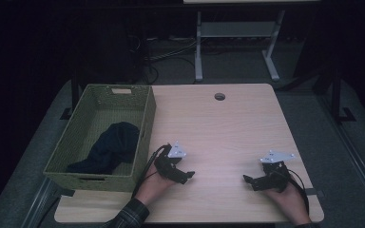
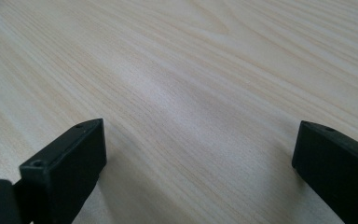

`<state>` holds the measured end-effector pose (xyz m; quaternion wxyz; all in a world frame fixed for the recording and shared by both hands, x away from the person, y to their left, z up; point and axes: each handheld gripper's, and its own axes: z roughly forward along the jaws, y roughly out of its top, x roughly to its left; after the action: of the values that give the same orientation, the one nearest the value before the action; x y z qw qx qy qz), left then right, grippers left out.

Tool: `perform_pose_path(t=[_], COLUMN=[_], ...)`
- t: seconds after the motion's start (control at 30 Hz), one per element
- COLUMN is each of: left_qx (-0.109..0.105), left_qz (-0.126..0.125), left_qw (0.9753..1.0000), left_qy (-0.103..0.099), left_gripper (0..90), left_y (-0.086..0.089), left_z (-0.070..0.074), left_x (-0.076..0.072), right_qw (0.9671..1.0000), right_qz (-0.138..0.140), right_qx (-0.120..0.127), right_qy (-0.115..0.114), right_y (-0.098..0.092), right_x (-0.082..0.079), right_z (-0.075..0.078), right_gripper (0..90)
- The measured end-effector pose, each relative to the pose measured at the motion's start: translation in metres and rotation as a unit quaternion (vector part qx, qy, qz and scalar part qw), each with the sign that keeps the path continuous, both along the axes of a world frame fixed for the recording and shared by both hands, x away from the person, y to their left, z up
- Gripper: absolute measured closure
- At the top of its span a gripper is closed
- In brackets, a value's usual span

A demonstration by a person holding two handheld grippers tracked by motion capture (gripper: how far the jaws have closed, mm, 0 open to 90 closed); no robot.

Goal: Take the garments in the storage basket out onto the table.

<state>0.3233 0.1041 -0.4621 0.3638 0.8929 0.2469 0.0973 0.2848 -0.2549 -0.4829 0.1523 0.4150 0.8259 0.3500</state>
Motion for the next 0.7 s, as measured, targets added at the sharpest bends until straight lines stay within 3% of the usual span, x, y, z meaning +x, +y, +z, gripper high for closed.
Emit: perform_pose_path(t=[0.7], left_qx=[-0.016], left_qz=[-0.004], left_qw=[0.9997], left_qy=[0.017], left_gripper=[14.3], left_y=[0.006], left_z=[0.016], left_x=[0.004], right_qw=[1.0000], right_qz=[0.000], right_qx=[0.000], right_qy=[0.000], right_y=[0.000], right_x=[0.000], right_z=[0.000], right_gripper=[2.5])
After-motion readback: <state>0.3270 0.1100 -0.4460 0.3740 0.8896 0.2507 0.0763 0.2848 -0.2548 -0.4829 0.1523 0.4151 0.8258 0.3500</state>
